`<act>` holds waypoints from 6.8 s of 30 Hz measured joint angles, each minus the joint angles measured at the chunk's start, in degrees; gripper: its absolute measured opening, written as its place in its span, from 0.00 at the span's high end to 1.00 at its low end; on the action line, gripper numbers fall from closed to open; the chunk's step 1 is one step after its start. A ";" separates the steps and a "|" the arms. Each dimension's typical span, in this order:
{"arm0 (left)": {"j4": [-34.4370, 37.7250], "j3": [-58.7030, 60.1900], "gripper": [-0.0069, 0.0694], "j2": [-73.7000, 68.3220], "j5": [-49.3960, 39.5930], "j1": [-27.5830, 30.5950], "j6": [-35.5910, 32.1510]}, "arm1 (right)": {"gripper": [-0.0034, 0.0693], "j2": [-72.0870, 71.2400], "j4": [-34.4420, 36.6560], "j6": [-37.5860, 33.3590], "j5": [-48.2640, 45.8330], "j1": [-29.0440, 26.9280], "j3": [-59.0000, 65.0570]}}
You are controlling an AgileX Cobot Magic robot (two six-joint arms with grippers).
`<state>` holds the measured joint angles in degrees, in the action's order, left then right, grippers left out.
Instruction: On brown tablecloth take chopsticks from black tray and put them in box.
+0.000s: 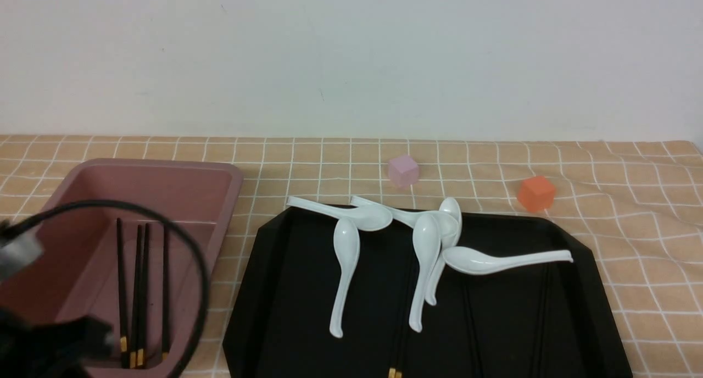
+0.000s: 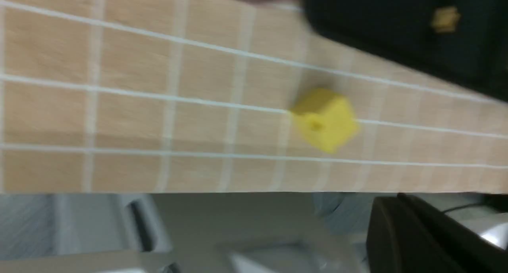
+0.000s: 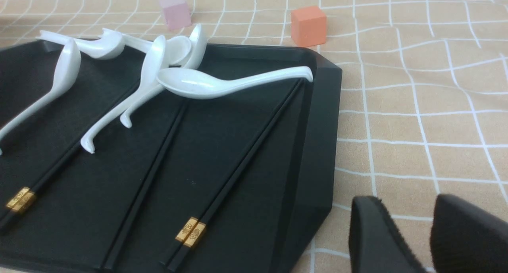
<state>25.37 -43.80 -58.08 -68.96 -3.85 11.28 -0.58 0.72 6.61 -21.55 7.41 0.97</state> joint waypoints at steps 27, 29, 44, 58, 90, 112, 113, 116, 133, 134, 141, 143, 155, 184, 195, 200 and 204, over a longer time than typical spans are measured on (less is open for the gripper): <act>-27.59 -38.11 0.70 -48.54 7.75 -45.67 34.04 | 0.62 0.00 0.00 0.00 0.00 0.00 0.00; -27.92 -41.34 0.62 -52.00 6.88 -45.67 32.61 | 0.62 0.00 0.00 0.00 0.00 0.00 0.00; -29.50 -47.63 0.46 -63.86 9.70 -45.67 25.85 | 0.62 0.00 0.00 0.00 0.00 0.00 0.00; -30.56 -49.08 0.74 -66.47 9.04 -45.81 24.24 | 0.62 0.00 -0.05 0.00 0.00 0.00 0.00; -37.71 -41.62 0.75 -36.28 -0.86 -26.82 29.90 | 0.62 0.00 -0.05 0.04 0.00 0.00 0.00; -34.79 -15.91 0.75 -33.98 18.13 -6.83 28.75 | 0.62 0.00 -0.05 0.04 0.00 0.00 0.00; -34.79 -15.91 0.75 -34.22 18.13 -6.83 28.75 | 0.62 0.00 -0.05 0.04 0.00 0.00 0.00; -34.79 -15.91 0.73 -34.59 17.63 -6.83 27.79 | 0.62 0.00 -0.05 0.04 0.00 0.00 0.00; -31.34 -15.85 0.75 -24.22 12.05 -6.83 19.22 | 0.62 0.00 -0.05 0.04 0.00 0.00 0.00; -30.53 -15.85 0.77 -23.04 11.85 -6.83 18.78 | 0.62 0.00 -0.05 0.04 0.00 0.00 0.00; -24.95 -11.52 0.93 -8.40 11.44 -6.83 12.56 | 0.62 0.00 -0.05 0.04 0.00 0.00 0.00; -23.96 -6.98 0.93 -1.01 11.24 -6.83 11.66 | 0.62 0.00 -0.05 0.04 0.00 0.00 0.00; -14.94 15.27 0.93 36.25 27.99 -6.83 9.46 | 0.62 0.00 -0.05 0.04 0.00 0.00 0.00; -22.53 24.00 0.93 41.44 41.80 -6.83 9.46 | 0.62 0.00 -0.05 0.04 0.00 0.00 0.00; -23.79 39.03 0.92 57.10 43.93 0.77 9.41 | 0.62 0.00 -0.05 0.04 0.00 0.00 0.00; -23.79 43.62 0.92 58.73 44.30 3.99 9.41 | 0.62 0.00 -0.05 0.04 0.00 0.00 0.00; -23.79 45.31 0.92 58.73 44.92 4.04 9.41 | 0.62 0.00 -0.05 0.04 0.00 0.00 0.00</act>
<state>1.59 1.51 0.65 -24.04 0.19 20.69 -0.58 0.68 6.65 -21.55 7.41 0.97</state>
